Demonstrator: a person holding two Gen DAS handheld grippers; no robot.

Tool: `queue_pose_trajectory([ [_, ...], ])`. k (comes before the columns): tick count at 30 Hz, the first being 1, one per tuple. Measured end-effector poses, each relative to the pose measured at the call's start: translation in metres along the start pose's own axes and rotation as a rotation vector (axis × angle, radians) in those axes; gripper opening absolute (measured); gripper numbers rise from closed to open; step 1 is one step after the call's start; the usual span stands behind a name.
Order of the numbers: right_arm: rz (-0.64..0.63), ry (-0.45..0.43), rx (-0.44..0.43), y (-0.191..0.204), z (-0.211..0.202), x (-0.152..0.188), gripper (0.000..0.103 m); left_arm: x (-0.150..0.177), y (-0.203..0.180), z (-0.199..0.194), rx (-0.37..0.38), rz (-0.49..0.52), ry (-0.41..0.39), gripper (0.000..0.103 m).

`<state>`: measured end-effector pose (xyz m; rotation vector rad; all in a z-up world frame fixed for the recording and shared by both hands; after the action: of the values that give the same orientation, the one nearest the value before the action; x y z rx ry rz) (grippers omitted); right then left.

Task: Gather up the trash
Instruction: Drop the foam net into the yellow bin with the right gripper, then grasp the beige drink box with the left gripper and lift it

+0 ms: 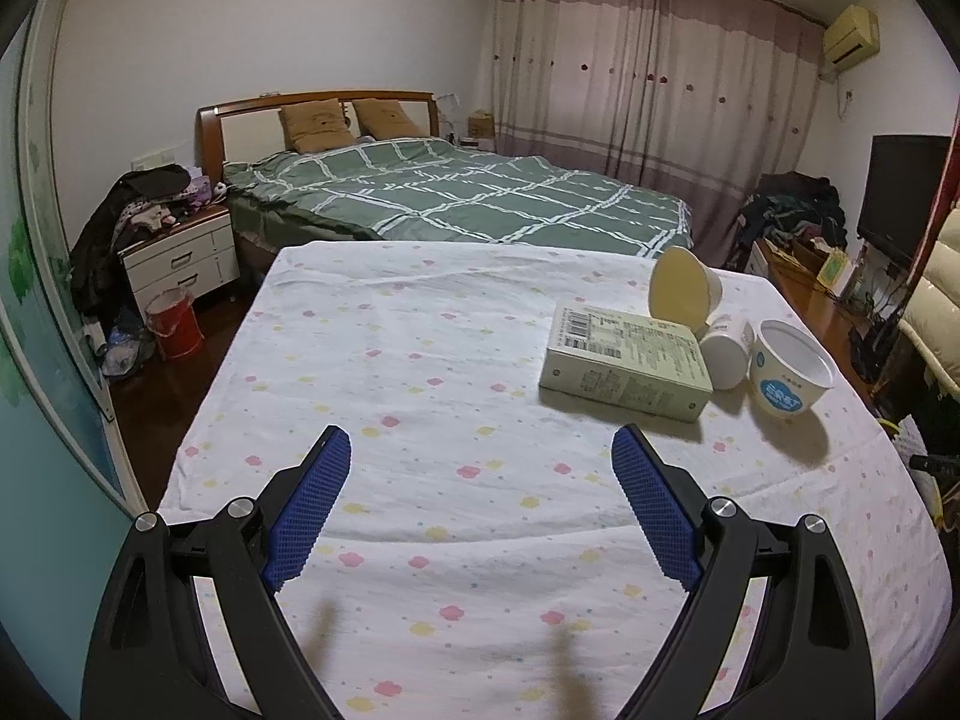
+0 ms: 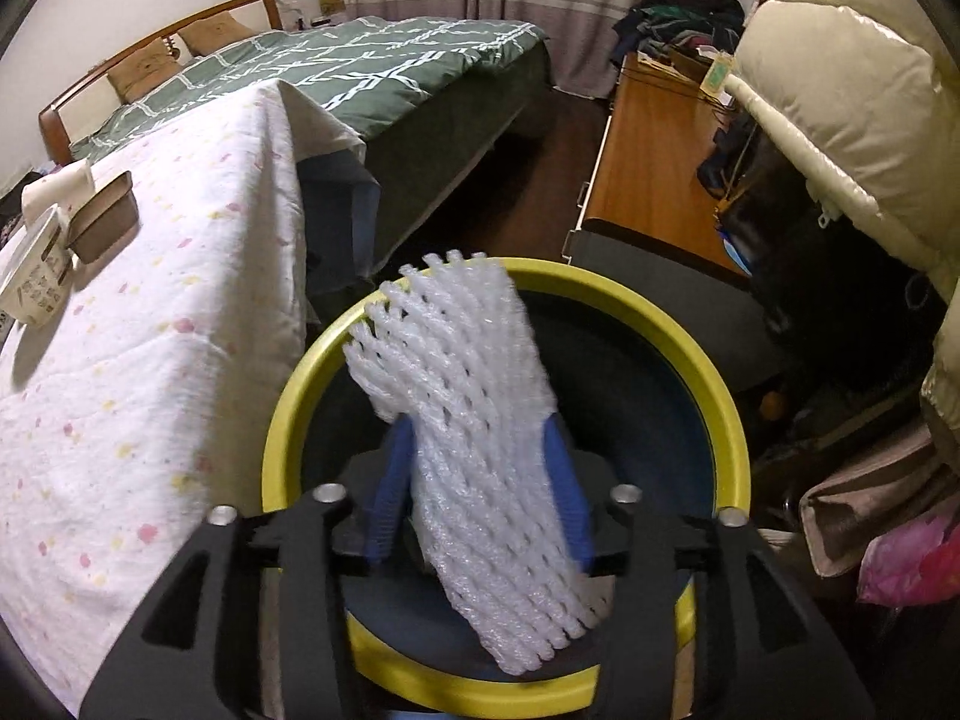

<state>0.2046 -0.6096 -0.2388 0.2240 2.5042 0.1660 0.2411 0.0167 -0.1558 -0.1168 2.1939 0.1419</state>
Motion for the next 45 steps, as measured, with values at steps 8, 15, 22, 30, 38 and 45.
queue_pose_trajectory([
  [8, 0.003, -0.009, 0.0, -0.002, -0.004, 0.0, 0.064, 0.004, -0.03, -0.003, 0.091, 0.08, 0.044, 0.088],
  [15, 0.017, -0.035, -0.024, -0.003, -0.009, 0.0, 0.065, -0.007, -0.065, -0.012, 0.208, 0.18, 0.055, 0.09],
  [22, 0.026, -0.043, -0.04, -0.003, -0.007, 0.003, 0.065, -0.034, -0.088, 0.026, 0.287, 0.25, 0.104, 0.09],
  [30, 0.022, -0.032, -0.04, -0.002, -0.005, 0.003, 0.065, -0.048, -0.09, 0.091, 0.306, 0.235, 0.183, 0.09],
  [38, 0.016, -0.031, -0.047, 0.002, -0.003, 0.002, 0.065, -0.032, -0.103, 0.082, 0.472, 0.269, 0.244, 0.091],
  [45, -0.001, -0.03, -0.067, 0.009, -0.004, 0.001, 0.065, 0.002, -0.126, 0.011, 0.56, 0.478, 0.186, 0.091],
])
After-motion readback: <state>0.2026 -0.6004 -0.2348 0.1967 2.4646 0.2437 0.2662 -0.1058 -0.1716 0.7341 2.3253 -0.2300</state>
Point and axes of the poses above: each gripper's, at about its wrist camera, not at the fingertips, and z roughly the way its jaws point, y to its left, x to its underside, the point moved 4 cm from there along z, roughly the way its jaws point, and after that the axes turned 14 degrees about -x, right-handed, at the moved point
